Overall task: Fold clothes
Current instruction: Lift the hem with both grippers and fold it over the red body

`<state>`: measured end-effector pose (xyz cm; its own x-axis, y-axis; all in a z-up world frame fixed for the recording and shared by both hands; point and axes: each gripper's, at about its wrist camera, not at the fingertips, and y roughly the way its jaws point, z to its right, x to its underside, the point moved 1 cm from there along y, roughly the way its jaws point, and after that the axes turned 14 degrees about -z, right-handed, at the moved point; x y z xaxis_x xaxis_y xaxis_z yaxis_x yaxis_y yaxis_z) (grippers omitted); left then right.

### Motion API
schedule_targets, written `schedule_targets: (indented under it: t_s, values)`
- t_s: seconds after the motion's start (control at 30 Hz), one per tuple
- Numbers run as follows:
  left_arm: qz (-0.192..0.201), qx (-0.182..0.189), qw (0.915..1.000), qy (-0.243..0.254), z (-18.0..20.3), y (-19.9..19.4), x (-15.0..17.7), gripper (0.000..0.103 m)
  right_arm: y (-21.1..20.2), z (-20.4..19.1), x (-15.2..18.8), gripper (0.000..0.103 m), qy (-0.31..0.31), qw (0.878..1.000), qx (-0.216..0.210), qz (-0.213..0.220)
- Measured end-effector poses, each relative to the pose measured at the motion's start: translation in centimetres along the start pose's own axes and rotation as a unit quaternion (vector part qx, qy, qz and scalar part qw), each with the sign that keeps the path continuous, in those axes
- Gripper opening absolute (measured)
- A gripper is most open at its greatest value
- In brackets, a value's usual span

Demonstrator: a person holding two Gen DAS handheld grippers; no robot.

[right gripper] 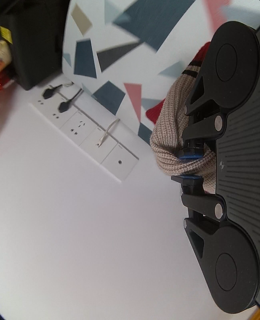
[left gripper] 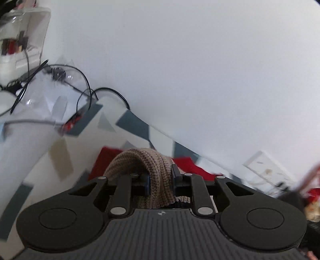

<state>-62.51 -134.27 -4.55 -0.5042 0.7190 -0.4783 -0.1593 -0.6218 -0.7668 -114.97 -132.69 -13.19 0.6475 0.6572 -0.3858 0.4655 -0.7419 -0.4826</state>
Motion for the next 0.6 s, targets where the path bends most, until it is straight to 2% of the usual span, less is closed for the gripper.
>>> schedule_targets:
  t_s: [0.1,0.17,0.23,0.33,0.43,0.47,0.5,0.53,0.57,0.6]
  values:
    - [-0.023,-0.065,0.9976,0.005,0.2,5.0,-0.8,0.021,5.3,1.6,-2.7,0.013,0.013,1.0,0.017,-0.015]
    - [-0.038,-0.1,0.994,0.021,0.2,7.4,-0.6,0.021,8.3,2.6,-3.3,0.013,-0.005,0.998,0.053,-0.032]
    - [-0.048,-0.109,0.9926,0.024,-0.1,8.5,-0.3,0.022,11.2,3.6,-3.9,0.013,-0.023,0.995,0.086,-0.049]
    - [-0.061,-0.11,0.9918,0.021,-0.6,9.6,-0.4,0.027,12.8,4.8,-3.9,0.014,-0.03,0.993,0.096,-0.061]
    - [-0.077,-0.116,0.9897,0.035,-0.5,10.2,-0.6,0.037,13.6,5.0,-4.0,0.014,-0.042,0.992,0.103,-0.066]
    - [-0.085,-0.121,0.988,0.045,-0.3,10.4,-0.7,0.048,13.8,4.8,-3.9,0.014,-0.048,0.991,0.107,-0.068]
    - [-0.092,-0.125,0.9864,0.054,0.1,10.4,-0.8,0.055,13.8,4.6,-3.9,0.018,-0.052,0.99,0.111,-0.07]
    - [-0.099,-0.129,0.9846,0.063,0.5,10.2,-1.0,0.055,13.8,4.4,-3.9,0.024,-0.052,0.99,0.112,-0.072]
    - [-0.102,-0.126,0.9835,0.08,0.9,9.8,-1.0,0.055,13.4,4.0,-4.0,0.036,-0.043,0.991,0.104,-0.075]
    - [-0.103,-0.12,0.9823,0.1,1.4,9.2,-1.0,0.055,13.0,3.7,-4.0,0.043,-0.034,0.992,0.097,-0.077]
